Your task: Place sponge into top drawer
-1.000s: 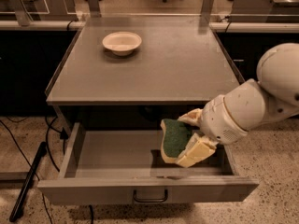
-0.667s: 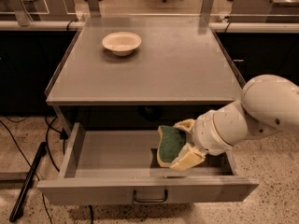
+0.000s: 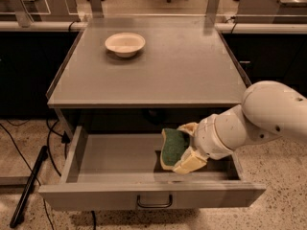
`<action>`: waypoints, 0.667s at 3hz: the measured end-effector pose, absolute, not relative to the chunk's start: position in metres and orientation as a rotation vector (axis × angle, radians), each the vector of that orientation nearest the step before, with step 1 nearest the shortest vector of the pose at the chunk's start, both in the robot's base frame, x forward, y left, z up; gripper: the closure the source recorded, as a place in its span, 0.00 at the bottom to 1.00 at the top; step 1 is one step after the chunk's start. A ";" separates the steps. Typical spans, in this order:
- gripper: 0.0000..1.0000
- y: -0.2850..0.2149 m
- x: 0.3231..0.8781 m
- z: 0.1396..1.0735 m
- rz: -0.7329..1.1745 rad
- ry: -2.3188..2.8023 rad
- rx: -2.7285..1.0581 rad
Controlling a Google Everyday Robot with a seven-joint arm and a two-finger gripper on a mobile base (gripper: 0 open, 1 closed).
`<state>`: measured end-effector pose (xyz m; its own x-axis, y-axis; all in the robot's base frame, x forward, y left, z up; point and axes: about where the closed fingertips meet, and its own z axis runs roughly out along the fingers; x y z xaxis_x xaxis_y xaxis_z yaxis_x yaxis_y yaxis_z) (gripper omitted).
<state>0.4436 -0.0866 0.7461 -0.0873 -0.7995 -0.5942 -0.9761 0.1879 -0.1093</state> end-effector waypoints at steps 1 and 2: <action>1.00 -0.082 0.459 0.735 0.396 1.935 -1.658; 1.00 -0.078 0.477 0.721 0.378 1.926 -1.653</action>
Offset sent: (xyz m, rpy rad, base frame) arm 0.0476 0.0101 -0.0360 -0.0214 -0.0471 -0.0194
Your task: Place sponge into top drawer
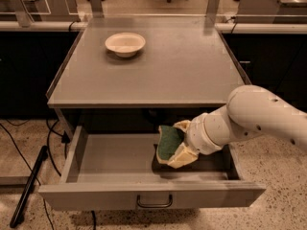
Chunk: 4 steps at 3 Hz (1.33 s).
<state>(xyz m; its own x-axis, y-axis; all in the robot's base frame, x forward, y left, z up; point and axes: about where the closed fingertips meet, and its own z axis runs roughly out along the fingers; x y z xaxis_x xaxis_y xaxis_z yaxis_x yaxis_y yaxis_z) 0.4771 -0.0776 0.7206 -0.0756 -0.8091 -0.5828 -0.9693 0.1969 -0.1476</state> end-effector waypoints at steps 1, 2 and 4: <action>1.00 -0.076 0.488 0.710 0.376 1.921 -1.644; 1.00 -0.076 0.494 0.693 0.407 1.929 -1.620; 1.00 -0.074 0.504 0.657 0.463 1.919 -1.574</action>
Offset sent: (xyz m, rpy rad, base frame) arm 0.0262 -0.0020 -0.0501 0.0593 0.0307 -0.0338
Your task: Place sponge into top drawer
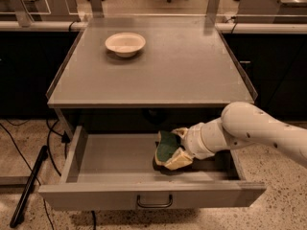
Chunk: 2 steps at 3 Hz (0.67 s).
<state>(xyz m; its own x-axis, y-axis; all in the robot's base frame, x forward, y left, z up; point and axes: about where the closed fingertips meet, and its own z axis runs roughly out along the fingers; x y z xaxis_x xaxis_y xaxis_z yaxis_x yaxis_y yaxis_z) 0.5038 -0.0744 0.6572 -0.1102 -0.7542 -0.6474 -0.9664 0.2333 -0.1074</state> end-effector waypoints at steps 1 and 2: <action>1.00 -0.072 0.511 0.645 0.466 1.902 -1.564; 1.00 -0.069 0.516 0.632 0.469 1.896 -1.566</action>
Offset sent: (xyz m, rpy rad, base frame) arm 0.0189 0.0065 -0.0397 0.0203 -0.0180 0.0036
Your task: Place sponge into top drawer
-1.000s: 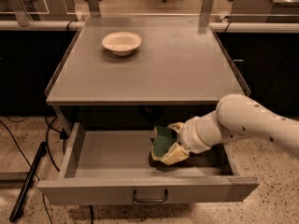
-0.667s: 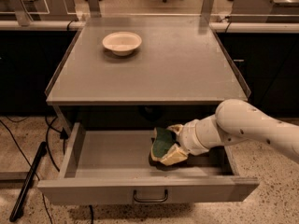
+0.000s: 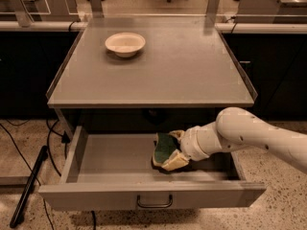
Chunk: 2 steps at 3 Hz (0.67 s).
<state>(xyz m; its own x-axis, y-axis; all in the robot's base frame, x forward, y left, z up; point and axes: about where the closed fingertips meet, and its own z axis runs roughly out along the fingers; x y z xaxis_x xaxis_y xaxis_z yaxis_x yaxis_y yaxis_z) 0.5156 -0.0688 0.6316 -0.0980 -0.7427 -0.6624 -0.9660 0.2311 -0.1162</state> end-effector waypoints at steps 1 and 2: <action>1.00 -0.067 0.517 0.620 0.477 1.905 -1.573; 1.00 -0.067 0.516 0.610 0.489 1.921 -1.578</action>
Offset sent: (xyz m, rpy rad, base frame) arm 0.0004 -0.0020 -0.0329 -0.0170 0.0515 -0.0017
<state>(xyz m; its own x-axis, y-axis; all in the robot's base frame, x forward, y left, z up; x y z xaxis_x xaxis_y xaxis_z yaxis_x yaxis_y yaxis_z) 0.5164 -0.0673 0.6103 -0.1147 -0.7494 -0.6521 -0.9700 0.2261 -0.0892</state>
